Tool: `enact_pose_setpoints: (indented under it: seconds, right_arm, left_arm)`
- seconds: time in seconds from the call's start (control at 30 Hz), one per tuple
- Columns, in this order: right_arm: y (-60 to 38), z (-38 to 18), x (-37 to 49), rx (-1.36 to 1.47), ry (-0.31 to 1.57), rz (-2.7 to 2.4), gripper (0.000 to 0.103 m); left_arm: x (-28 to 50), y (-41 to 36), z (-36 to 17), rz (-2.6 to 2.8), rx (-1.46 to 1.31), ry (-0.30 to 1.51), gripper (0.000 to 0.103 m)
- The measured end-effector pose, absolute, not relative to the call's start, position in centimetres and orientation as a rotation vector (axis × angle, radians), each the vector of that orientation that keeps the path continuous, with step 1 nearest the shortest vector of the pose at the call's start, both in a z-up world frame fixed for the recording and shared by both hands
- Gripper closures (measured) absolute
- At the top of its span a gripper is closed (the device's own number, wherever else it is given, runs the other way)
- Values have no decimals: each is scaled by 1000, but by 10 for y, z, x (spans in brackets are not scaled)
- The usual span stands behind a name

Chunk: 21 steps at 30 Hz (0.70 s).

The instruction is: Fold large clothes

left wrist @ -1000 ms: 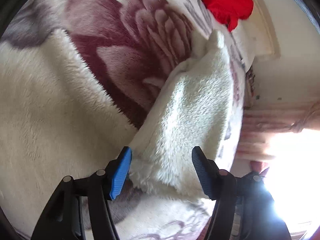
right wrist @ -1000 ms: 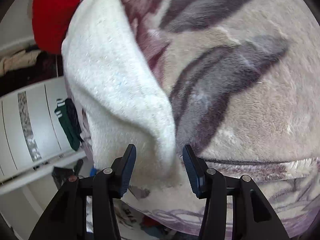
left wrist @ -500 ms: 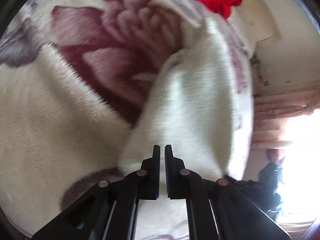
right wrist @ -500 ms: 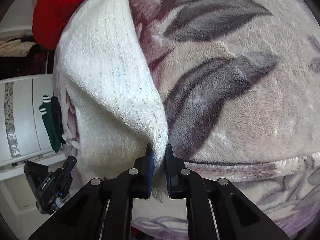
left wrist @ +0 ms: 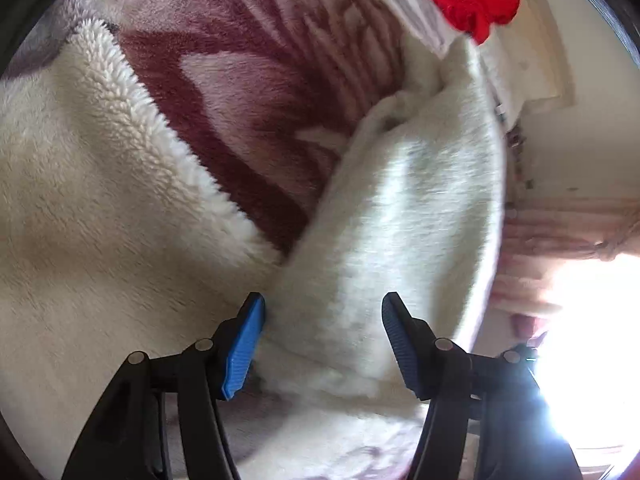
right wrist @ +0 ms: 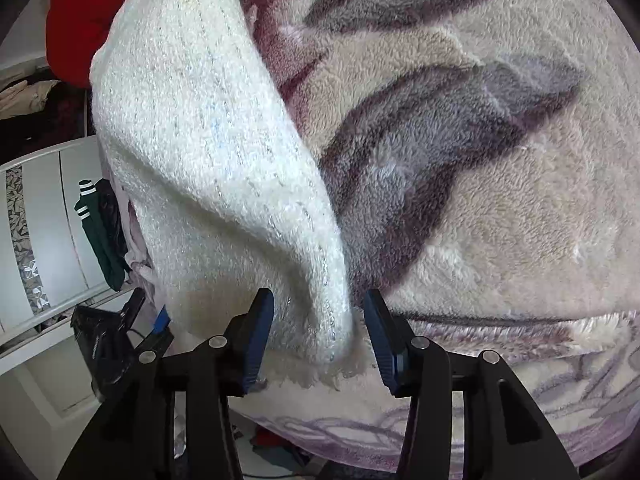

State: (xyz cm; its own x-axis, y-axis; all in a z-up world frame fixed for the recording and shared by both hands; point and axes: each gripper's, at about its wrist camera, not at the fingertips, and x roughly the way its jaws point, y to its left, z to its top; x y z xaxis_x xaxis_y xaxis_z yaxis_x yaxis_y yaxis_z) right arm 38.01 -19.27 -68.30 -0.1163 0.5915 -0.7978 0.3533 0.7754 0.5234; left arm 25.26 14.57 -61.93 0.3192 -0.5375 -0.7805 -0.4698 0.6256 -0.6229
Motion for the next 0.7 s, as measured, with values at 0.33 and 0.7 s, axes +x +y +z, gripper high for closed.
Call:
enact_pose_setpoints:
  seconds: [0.33, 0.7]
  right_arm:
    - [-158, -690, 371, 751, 1702, 226, 60]
    - [-187, -645, 350, 786, 1575, 185, 90]
  left_arm:
    - [252, 133, -619, -93, -978, 1272, 60]
    - [228, 116, -583, -80, -918, 1219, 88]
